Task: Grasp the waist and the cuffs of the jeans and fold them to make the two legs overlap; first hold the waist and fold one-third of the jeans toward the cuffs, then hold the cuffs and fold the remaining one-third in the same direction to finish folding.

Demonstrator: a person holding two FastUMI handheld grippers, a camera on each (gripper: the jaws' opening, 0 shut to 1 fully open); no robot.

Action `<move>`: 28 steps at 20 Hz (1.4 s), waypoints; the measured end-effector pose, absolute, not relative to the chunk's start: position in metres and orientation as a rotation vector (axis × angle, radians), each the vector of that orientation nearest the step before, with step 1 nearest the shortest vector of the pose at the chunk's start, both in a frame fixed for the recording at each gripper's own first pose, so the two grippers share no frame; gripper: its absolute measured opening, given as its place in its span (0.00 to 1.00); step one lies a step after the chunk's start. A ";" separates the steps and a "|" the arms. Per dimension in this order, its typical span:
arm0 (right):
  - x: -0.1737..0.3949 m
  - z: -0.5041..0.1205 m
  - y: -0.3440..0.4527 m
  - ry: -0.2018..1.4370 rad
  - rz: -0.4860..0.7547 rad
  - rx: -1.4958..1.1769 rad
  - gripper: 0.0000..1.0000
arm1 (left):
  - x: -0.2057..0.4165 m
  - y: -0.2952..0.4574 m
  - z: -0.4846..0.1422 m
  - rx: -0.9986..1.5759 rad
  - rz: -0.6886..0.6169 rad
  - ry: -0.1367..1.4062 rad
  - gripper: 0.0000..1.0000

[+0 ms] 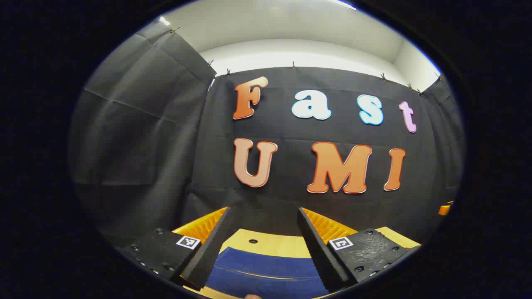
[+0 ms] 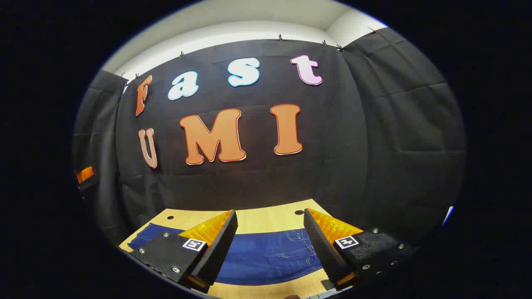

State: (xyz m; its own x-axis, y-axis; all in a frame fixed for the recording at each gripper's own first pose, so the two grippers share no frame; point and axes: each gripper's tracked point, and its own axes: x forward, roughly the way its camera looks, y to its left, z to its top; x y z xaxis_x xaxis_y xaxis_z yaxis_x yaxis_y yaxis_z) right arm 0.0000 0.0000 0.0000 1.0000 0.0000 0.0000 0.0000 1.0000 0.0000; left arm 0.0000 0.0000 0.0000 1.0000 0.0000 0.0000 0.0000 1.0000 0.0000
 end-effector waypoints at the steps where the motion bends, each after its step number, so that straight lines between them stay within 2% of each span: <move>1: 0.004 0.003 0.001 -0.007 0.002 -0.006 1.00 | -0.003 0.003 0.000 -0.022 0.004 0.003 0.94; 2: 0.008 0.004 0.000 -0.009 0.000 -0.016 0.97 | -0.006 0.006 -0.001 -0.040 0.005 0.012 0.94; 5: 0.016 0.002 0.011 0.012 0.011 -0.031 0.97 | -0.009 0.020 -0.008 -0.038 0.018 0.024 0.94; 6: 0.016 0.002 0.013 0.013 0.010 -0.029 1.00 | -0.012 0.022 -0.009 -0.030 0.013 0.027 0.94; 7: 0.013 0.003 0.016 0.006 0.009 -0.030 0.97 | -0.011 0.021 -0.011 -0.026 0.003 0.039 0.94; 8: 0.011 0.003 0.021 -0.003 0.009 -0.037 1.00 | -0.010 0.017 -0.013 -0.023 -0.016 0.050 0.94; 10: 0.008 -0.001 0.023 -0.005 0.001 -0.062 0.97 | -0.002 0.011 -0.010 -0.023 -0.043 0.044 0.96; 12: 0.002 -0.001 0.022 -0.006 -0.008 -0.066 1.00 | 0.006 -0.003 -0.014 -0.057 -0.086 0.055 0.96; 13: 0.000 0.003 0.022 -0.021 -0.005 -0.060 0.98 | 0.008 -0.011 -0.016 -0.086 -0.112 0.069 0.95; 15: 0.001 0.010 0.020 -0.044 -0.020 -0.052 1.00 | 0.016 -0.016 -0.015 -0.136 -0.133 0.075 0.97; 17: 0.001 0.015 0.011 -0.062 -0.050 -0.051 0.97 | 0.023 -0.016 -0.015 -0.142 -0.130 0.073 0.94; 18: 0.002 0.017 0.014 -0.067 -0.042 -0.048 1.00 | 0.023 -0.014 -0.015 -0.126 -0.127 0.069 0.97; 22: 0.010 0.005 0.023 -0.021 -0.004 -0.007 1.00 | 0.030 -0.011 -0.005 -0.041 -0.109 0.032 0.94; 23: 0.013 0.004 0.023 -0.012 -0.004 -0.008 1.00 | 0.032 -0.010 -0.003 -0.023 -0.105 0.024 0.96; 24: 0.015 0.001 0.022 -0.007 -0.004 -0.016 0.97 | 0.031 -0.010 -0.004 -0.005 -0.106 0.018 0.97; 28: 0.031 -0.009 0.035 0.021 0.021 -0.035 1.00 | 0.034 0.000 -0.020 0.156 -0.079 0.044 0.94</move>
State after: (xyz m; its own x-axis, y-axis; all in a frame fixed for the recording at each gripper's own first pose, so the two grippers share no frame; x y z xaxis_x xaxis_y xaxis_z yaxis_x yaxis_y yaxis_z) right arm 0.0309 0.0350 -0.0091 0.9995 0.0210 -0.0217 -0.0218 0.9992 -0.0346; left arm 0.0338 0.0001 -0.0202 0.9959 -0.0749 -0.0500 0.0818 0.9848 0.1534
